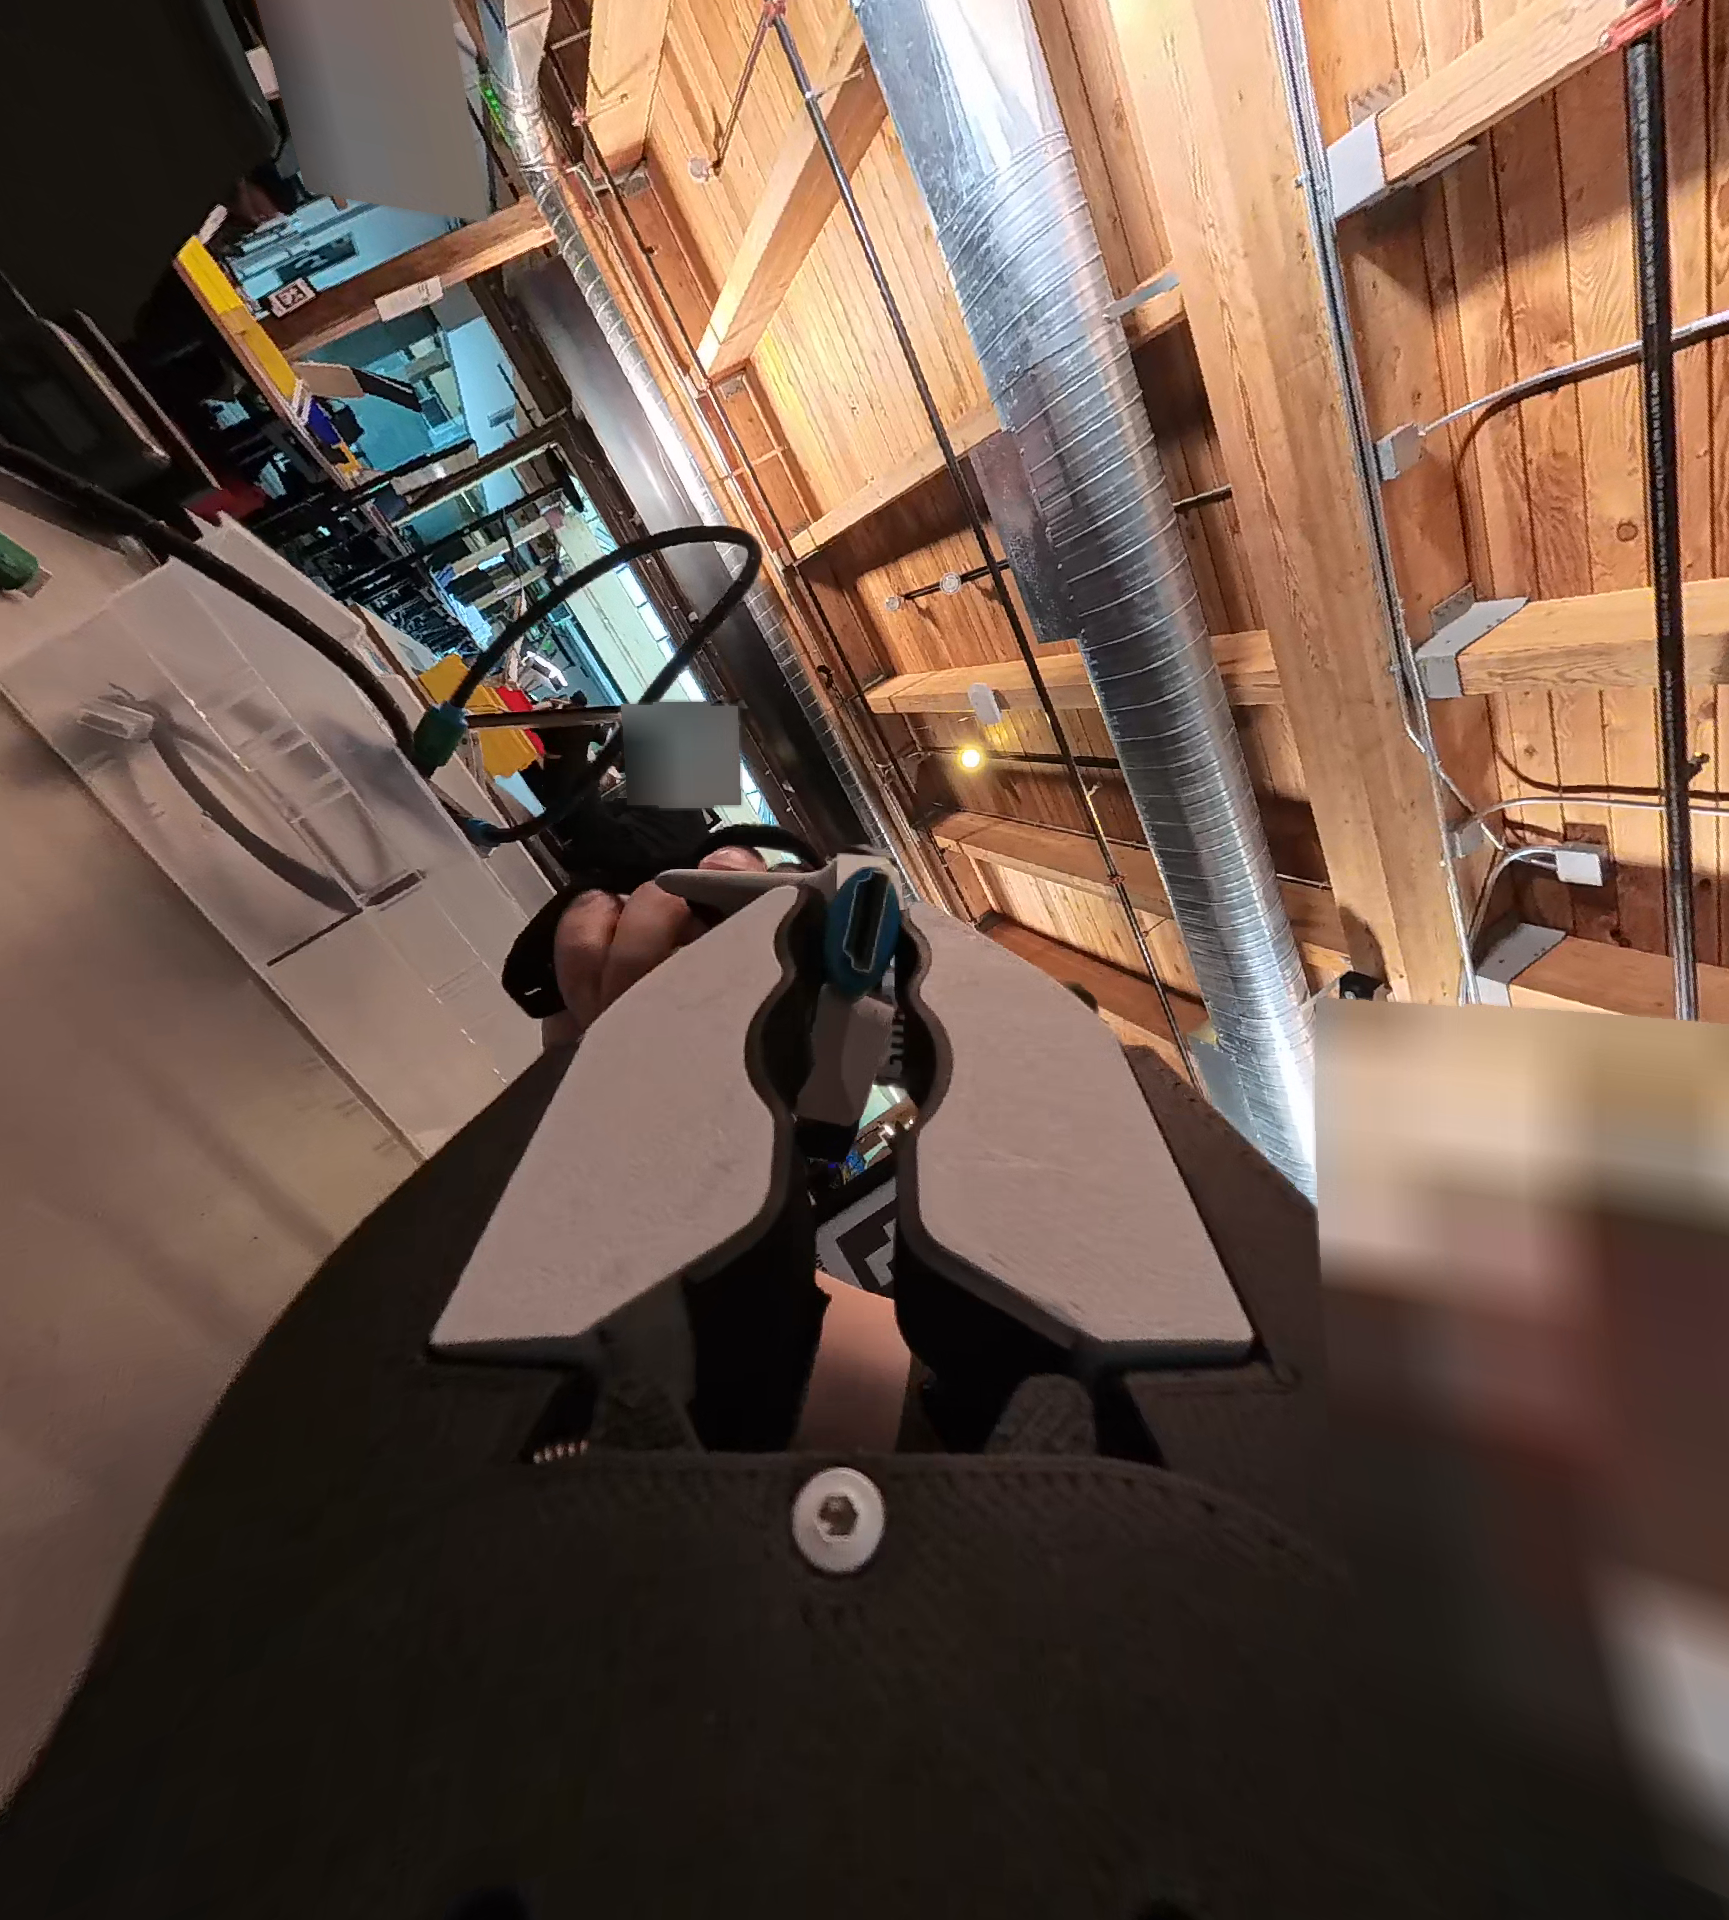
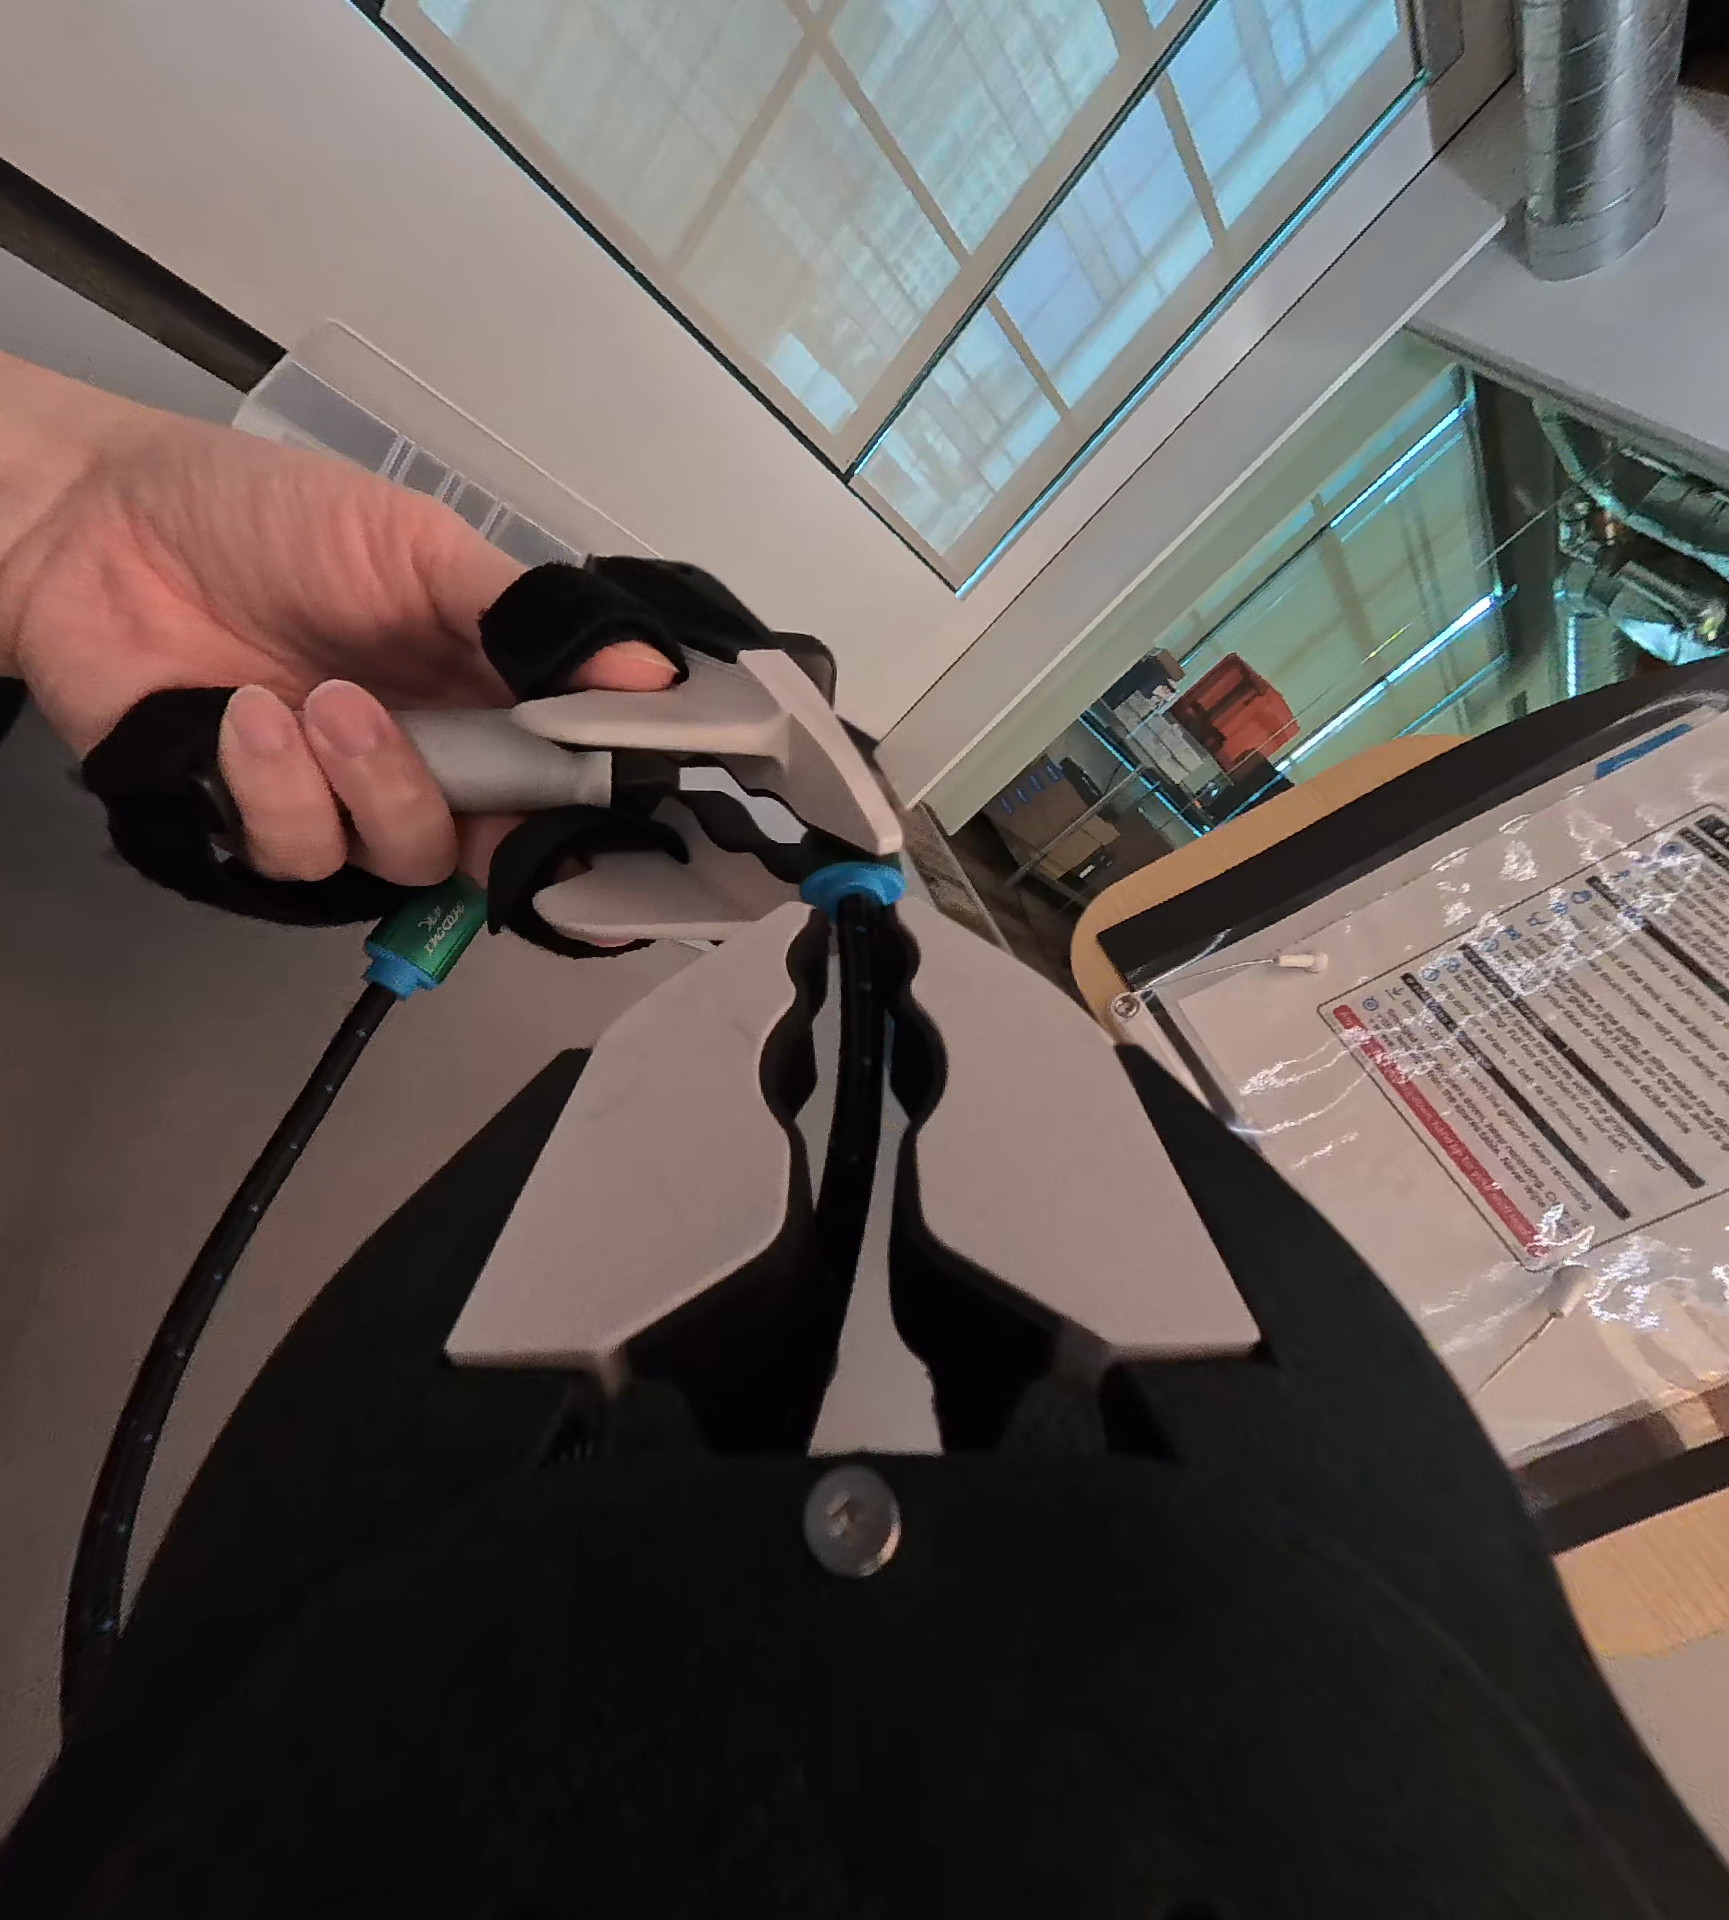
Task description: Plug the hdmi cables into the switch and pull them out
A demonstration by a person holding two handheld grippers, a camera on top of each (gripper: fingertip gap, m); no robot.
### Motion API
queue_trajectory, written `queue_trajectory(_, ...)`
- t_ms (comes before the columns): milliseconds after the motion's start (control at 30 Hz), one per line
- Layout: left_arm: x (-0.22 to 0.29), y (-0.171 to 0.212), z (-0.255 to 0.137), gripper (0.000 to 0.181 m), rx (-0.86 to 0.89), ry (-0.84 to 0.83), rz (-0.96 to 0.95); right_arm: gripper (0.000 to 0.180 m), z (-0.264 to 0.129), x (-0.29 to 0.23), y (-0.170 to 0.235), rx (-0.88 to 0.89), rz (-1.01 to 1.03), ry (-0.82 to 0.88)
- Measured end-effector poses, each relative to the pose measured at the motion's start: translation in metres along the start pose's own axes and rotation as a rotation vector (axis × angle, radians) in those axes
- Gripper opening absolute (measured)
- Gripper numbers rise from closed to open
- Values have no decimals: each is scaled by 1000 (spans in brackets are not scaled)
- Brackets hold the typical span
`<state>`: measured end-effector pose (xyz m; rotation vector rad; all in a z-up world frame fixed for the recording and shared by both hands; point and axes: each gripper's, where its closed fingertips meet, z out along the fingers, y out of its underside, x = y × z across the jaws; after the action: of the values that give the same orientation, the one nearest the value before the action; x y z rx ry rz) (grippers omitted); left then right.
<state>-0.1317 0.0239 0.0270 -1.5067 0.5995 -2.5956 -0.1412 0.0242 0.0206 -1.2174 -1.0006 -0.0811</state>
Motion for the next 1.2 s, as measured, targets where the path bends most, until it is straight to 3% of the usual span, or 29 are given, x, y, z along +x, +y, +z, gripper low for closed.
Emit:
queue_trajectory(33, -1, 0, 0, 11, 0, -2, -2, 10, 0, 0, 1, -1, 6, -6)
queue_trajectory(367, -1, 3, 1, 11, -13, 6, -32, 8, -4, -2, 1, -2, -60, -6)
queue_trajectory(633, 8, -3, 3, 19, 1, -22, 51, 7, -7, 8, -5, 16, 35, 15)
queue_trajectory(1000, -13, -24, -18, 44, -4, -421, 455, 7, -17, 44, 8, -78, 259, 44)
queue_trajectory(1133, -28, -29, -25, 35, 19, -494, 489, 7, -29, 43, -25, -162, 259, -69)
queue_trajectory(1200, -41, -31, -29, 40, 21, -573, 537, 7, -41, 46, -42, -157, 233, -77)
